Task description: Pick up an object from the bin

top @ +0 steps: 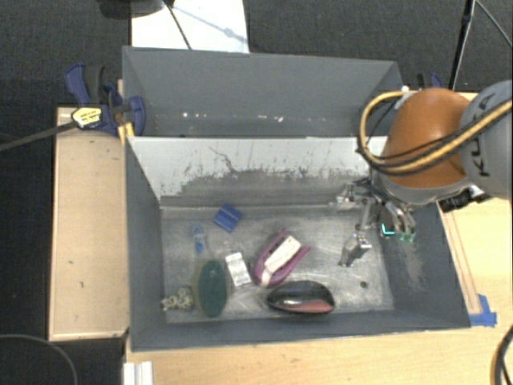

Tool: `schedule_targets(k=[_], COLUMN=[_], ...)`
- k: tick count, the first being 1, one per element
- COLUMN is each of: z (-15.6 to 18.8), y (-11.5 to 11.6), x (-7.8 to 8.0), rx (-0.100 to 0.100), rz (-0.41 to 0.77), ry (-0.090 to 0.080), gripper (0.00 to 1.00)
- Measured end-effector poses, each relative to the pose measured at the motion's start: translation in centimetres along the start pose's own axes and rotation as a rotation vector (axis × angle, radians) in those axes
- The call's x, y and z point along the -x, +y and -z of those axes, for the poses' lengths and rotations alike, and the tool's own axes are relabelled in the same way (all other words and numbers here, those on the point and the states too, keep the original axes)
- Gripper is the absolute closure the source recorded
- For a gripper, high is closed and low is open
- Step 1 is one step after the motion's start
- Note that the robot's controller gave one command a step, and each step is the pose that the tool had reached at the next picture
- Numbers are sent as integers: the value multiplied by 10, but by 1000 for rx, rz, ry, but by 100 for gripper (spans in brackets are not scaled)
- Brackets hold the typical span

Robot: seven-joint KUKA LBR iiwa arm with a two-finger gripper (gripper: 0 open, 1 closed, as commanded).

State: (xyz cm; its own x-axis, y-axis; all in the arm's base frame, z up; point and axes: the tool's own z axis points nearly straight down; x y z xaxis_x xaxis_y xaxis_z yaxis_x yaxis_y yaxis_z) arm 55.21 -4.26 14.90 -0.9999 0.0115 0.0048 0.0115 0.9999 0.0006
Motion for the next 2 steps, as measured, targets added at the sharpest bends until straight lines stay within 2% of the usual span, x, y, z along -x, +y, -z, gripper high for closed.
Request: schedule_targets(k=[1, 2], z=[-68, -75], y=[48, 147], x=[-56, -70], rx=[-2, 1], rz=[-8, 29], ry=[-21, -24], gripper=[0, 0])
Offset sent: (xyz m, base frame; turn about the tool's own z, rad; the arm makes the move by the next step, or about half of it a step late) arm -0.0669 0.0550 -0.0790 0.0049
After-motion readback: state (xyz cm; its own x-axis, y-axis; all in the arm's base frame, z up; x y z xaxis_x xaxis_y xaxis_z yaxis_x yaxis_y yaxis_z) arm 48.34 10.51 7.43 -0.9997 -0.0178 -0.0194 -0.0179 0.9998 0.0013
